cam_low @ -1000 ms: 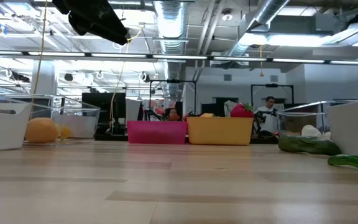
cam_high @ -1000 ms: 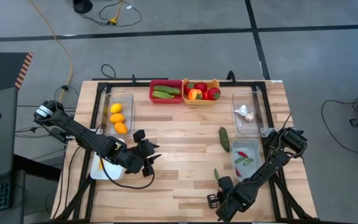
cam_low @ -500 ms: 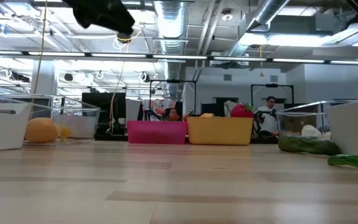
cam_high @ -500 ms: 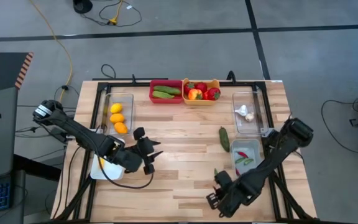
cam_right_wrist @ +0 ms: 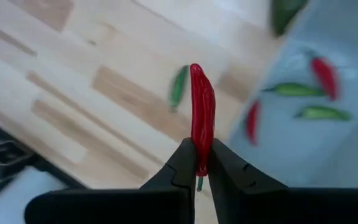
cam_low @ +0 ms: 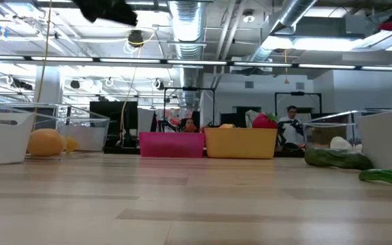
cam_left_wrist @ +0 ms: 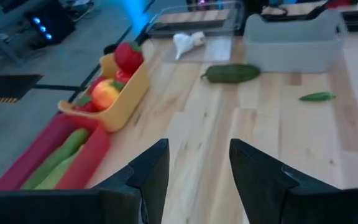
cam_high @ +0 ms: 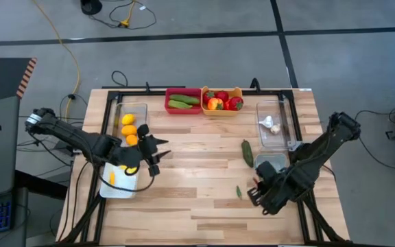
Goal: Sort produce into baskets
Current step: Put the red chili pepper into the gray bin
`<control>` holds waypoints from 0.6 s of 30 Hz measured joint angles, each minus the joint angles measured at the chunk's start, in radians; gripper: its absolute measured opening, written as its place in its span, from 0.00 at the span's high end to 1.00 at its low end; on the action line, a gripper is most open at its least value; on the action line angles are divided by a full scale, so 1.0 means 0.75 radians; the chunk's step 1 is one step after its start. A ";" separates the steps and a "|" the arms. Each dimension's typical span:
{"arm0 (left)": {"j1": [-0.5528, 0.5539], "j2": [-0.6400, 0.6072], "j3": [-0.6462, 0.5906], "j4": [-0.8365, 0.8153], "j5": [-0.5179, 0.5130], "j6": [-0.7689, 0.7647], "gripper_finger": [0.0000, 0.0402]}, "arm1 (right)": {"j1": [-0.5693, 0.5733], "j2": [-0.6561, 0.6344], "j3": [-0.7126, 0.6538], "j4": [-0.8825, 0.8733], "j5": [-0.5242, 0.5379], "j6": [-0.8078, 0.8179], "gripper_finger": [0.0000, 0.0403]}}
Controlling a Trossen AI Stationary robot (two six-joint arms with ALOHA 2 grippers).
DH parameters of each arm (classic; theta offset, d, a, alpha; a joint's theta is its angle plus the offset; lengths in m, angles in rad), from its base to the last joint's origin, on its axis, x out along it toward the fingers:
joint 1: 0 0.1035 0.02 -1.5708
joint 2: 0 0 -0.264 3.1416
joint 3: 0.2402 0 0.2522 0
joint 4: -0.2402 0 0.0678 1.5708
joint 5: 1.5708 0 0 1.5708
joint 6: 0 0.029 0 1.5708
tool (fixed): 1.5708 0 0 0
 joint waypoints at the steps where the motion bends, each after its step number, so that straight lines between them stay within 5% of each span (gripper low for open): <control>1: 0.010 -0.030 -0.038 0.004 0.006 -0.001 0.61 | 0.000 -0.016 0.000 -0.042 0.000 -0.019 0.86; 18: 0.035 -0.587 -0.656 0.298 0.059 0.036 0.61 | -0.045 -0.056 0.000 -0.449 -0.147 -0.190 0.83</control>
